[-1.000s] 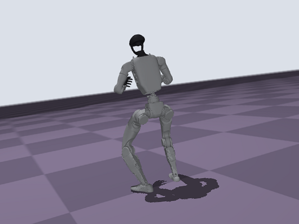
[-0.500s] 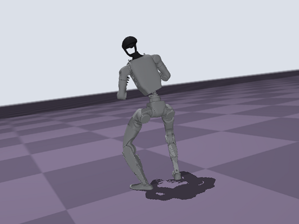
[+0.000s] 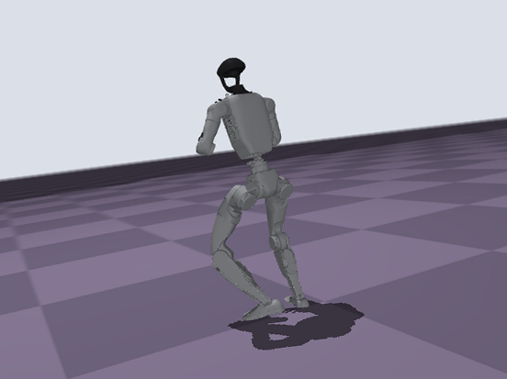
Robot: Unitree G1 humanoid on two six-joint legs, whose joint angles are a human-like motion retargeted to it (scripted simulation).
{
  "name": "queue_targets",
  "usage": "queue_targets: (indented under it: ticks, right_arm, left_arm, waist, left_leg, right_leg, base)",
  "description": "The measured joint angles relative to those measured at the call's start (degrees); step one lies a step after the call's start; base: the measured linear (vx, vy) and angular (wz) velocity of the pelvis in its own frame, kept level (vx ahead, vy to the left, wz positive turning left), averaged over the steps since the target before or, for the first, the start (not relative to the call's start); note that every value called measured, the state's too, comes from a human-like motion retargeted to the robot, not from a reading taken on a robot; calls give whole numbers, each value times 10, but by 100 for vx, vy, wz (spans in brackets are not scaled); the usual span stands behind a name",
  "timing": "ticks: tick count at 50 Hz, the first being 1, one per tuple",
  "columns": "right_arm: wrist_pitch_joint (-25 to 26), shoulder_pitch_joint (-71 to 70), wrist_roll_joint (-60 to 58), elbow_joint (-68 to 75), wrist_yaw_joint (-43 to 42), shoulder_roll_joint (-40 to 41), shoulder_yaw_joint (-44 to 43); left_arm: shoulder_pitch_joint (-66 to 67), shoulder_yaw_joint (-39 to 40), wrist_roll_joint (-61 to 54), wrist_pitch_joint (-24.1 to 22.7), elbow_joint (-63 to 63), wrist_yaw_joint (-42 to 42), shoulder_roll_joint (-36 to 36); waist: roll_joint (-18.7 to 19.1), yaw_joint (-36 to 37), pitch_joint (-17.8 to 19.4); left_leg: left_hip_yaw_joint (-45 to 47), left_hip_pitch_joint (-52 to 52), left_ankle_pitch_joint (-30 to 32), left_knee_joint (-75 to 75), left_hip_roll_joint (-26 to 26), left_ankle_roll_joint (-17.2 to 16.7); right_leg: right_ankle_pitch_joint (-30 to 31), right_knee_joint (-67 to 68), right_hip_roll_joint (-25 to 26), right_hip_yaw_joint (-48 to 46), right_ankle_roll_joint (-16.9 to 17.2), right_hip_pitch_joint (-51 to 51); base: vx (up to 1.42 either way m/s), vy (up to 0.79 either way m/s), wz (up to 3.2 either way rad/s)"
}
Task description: Dance
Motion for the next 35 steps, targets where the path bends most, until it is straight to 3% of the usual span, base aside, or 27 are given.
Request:
queue_targets:
  ticks: [5, 10, 14, 20, 25, 27, 31, 35]
  right_arm:
    - [-6, -9, -8, -7, -6, 3, 4]
    - [-2, -12, -20, 24, 10, 2, 28]
    - [4, -10, -5, 67, 36, 0, 42]
    - [-4, 38, 44, 85, 32, -4, 45]
    - [-13, 62, 92, 80, 10, -17, 25]
    - [-16, 75, 100, 80, 7, -23, 15]
    - [-19, 103, 93, 80, 21, -36, -4]
    - [-26, 134, 84, 81, 42, -48, -22]
  left_arm:
    - [-2, -8, 4, 3, 2, 25, 11]
    - [-39, -14, 36, 8, 23, 52, 5]
    - [-95, -28, 67, 6, 39, 62, -14]
    - [-122, -49, 82, -8, 30, 71, -42]
    - [-149, -64, 80, -28, 23, 97, -23]
    - [-156, -70, 84, -37, 26, 101, -11]
    - [-166, -81, 95, -46, 38, 83, 2]
    - [-172, -88, 99, -35, 48, 47, -9]
  waist:
    - [12, -4, -11]
    - [0, -7, -12]
    - [-2, -9, 7]
    - [23, -15, 28]
    - [28, -14, 49]
    - [25, -9, 53]
    - [15, 0, 50]
    - [8, 1, 43]
  left_leg:
    - [12, 52, -31, -95, -94, 25]
    - [0, 74, -100, -101, -114, 66]
    - [1, 71, -109, -77, -114, 78]
    - [-1, 5, -73, 70, -36, 69]
    - [-29, -59, -99, 152, 93, 93]
    - [-45, -76, -98, 127, 112, 82]
    - [-63, -83, -93, 56, 74, 56]
    - [-65, -69, -100, 9, -9, 57]
  right_leg:
    - [-19, 9, 0, 8, 10, 13]
    - [-83, 68, -14, 10, 1, 10]
    - [-97, 79, -21, 11, 4, 16]
    - [-68, 86, -14, 35, 33, 1]
    - [-91, 122, -52, 55, 48, -18]
    - [-88, 132, -77, 59, 56, -22]
    - [-73, 137, -139, 40, 63, -28]
    - [-61, 171, -210, 16, 33, -35]
  base:
    - [10, -10, 31]
    - [2, -2, 10]
    - [-2, 9, 25]
    - [-5, 22, 24]
    - [-2, 35, 20]
    - [2, 47, 7]
    - [5, 55, 16]
    - [8, 59, 30]
